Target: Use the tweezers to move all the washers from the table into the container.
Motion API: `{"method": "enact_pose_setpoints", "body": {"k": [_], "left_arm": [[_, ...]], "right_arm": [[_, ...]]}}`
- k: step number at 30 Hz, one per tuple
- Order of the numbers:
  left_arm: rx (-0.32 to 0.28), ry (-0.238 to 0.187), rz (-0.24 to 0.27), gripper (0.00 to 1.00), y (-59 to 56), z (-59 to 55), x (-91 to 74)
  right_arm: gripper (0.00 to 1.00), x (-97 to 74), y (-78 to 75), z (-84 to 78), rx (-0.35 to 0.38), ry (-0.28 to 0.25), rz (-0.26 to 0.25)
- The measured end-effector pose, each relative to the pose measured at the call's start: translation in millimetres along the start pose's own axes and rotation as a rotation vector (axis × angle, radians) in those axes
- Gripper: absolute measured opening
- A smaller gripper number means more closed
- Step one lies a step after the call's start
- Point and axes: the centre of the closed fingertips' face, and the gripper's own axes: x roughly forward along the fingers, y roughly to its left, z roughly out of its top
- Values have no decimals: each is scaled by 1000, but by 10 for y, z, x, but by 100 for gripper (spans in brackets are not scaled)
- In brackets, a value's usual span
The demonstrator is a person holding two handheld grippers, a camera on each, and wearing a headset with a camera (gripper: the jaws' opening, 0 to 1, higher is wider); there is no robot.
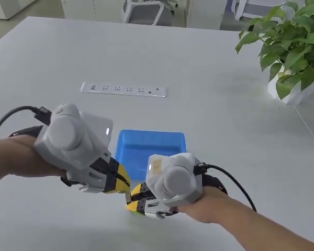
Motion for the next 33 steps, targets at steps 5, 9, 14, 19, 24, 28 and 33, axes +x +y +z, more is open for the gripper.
{"method": "enact_pose_setpoints", "body": {"k": [5, 9, 14, 19, 24, 28, 33], "left_arm": [[12, 11, -2, 6, 23, -42, 21], [11, 10, -8, 9, 35, -64, 29], [16, 14, -5, 15, 40, -92, 20], [-17, -10, 14, 24, 77, -82, -26], [-72, -50, 26, 32, 99, -46, -71], [-104, -90, 51, 43, 107, 10, -112], [-137, -112, 87, 57, 111, 23, -154]], "right_arm": [[8, 0, 6, 1, -3, 3, -1], [8, -2, 2, 2, 0, 4, -2], [8, -9, 1, -6, 3, 4, -3], [9, -53, 2, 0, 4, 2, -10], [9, -126, 3, 16, 7, -3, -13], [9, -188, 0, 52, 3, -6, -16], [9, -283, -17, 156, -3, -13, -14]]}}
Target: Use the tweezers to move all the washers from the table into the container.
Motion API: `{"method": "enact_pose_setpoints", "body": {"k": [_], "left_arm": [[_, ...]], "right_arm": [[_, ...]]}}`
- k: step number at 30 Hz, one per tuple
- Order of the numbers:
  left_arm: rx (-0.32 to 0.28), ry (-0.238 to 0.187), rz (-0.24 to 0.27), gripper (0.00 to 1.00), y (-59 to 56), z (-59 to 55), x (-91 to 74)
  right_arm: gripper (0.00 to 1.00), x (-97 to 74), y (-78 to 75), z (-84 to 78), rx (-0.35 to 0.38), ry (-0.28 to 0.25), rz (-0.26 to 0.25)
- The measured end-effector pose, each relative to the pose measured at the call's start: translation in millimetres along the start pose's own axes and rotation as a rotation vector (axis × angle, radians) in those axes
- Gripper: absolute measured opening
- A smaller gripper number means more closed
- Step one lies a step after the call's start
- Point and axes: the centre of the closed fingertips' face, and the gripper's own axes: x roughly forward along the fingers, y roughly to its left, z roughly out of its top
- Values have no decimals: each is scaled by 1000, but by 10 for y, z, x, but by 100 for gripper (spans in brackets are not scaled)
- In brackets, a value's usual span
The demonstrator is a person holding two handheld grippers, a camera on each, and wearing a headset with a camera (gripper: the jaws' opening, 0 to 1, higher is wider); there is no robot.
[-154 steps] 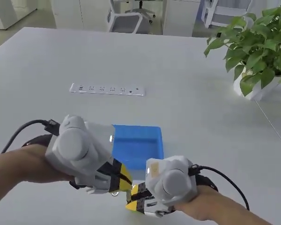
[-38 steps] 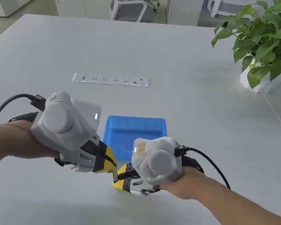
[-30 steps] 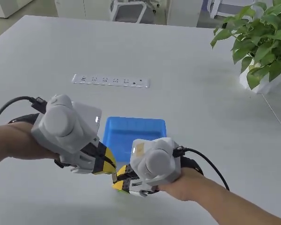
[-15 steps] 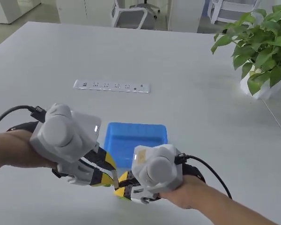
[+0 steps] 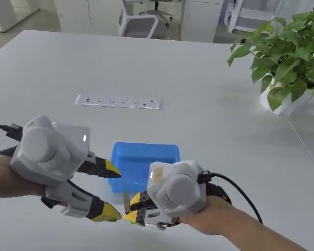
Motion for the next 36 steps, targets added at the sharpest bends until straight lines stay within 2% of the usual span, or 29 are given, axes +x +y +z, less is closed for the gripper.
{"method": "enact_pose_setpoints", "body": {"k": [6, 19, 26, 36], "left_arm": [[-63, -69, 41, 69, 30, 45, -87], [-147, -150, 122, 89, 162, 108, -231], [-168, -171, 147, 99, 212, 129, -263], [-178, -176, 160, 99, 247, 122, -289]], "right_arm": [[9, -76, -22, 82, -11, 1, -2], [9, -282, -171, 321, -39, -3, -2], [9, -351, -301, 413, -64, -6, -2], [9, -371, -588, 499, -95, -28, -9]]}}
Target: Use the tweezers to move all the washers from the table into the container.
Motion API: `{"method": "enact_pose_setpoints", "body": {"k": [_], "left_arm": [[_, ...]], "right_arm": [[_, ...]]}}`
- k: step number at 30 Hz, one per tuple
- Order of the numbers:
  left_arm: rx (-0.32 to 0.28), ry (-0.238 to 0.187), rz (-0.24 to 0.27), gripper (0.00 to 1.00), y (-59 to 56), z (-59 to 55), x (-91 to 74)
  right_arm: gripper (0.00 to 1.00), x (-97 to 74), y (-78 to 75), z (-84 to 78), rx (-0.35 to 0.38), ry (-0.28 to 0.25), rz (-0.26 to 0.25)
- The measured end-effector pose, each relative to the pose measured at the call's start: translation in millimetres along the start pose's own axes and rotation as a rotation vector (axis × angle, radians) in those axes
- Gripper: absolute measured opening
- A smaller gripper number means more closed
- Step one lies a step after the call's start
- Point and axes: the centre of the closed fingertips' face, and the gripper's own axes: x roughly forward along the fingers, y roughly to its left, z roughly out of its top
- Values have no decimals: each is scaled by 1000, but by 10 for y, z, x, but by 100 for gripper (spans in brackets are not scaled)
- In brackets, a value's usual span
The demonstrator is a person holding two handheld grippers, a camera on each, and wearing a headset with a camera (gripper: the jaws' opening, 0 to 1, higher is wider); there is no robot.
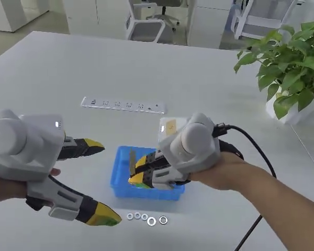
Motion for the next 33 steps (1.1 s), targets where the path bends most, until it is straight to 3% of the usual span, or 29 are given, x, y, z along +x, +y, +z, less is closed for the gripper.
{"method": "enact_pose_setpoints", "body": {"k": [18, 23, 33], "left_arm": [[-10, -3, 21, 99, 113, -29, -35], [-14, -3, 20, 99, 132, -40, -30], [-26, 2, 19, 99, 167, -74, 0]], "right_arm": [[9, 288, -287, -175, -10, -3, 27], [9, 357, -308, -219, -13, -20, 50], [9, 507, -338, -401, -10, -1, 83]]}}
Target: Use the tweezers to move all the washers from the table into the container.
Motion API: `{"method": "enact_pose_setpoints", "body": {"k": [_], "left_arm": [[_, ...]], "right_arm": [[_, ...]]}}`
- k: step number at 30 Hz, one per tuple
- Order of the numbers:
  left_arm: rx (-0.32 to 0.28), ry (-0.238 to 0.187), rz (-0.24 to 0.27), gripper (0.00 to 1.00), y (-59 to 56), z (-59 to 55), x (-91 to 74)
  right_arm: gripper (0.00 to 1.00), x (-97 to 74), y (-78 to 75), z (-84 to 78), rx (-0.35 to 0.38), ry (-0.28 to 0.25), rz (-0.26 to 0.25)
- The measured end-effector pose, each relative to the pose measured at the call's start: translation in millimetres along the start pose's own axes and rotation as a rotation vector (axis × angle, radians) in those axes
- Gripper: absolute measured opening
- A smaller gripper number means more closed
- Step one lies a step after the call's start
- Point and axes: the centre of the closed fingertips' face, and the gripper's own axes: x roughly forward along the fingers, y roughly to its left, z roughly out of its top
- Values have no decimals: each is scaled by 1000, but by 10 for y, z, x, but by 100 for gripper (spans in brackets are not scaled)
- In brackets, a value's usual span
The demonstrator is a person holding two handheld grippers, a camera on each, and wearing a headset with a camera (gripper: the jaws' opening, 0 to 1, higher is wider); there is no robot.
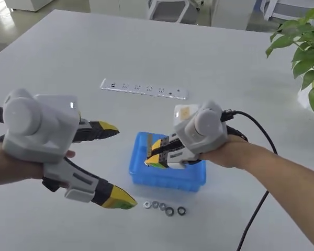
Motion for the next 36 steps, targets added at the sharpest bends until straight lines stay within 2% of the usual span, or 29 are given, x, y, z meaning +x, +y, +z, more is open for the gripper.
{"method": "enact_pose_setpoints", "body": {"k": [10, 16, 21, 26, 28, 36], "left_arm": [[-10, 1, -3, 98, 53, -17, 40], [8, -8, -17, 92, 87, -18, 68], [23, -13, -25, 81, 138, -6, 117], [59, 20, -25, 72, 208, -47, 202], [73, 37, -26, 65, 239, -66, 231], [114, 58, -39, 47, 341, -54, 335]], "right_arm": [[9, 135, -15, -146, 20, 12, 30], [9, 186, -12, -186, 28, 13, 41], [9, 217, 3, -223, 31, 15, 49], [9, 223, 0, -232, 38, 10, 50], [9, 223, 0, -231, 30, 14, 52], [9, 244, -2, -219, 8, 23, 55]]}}
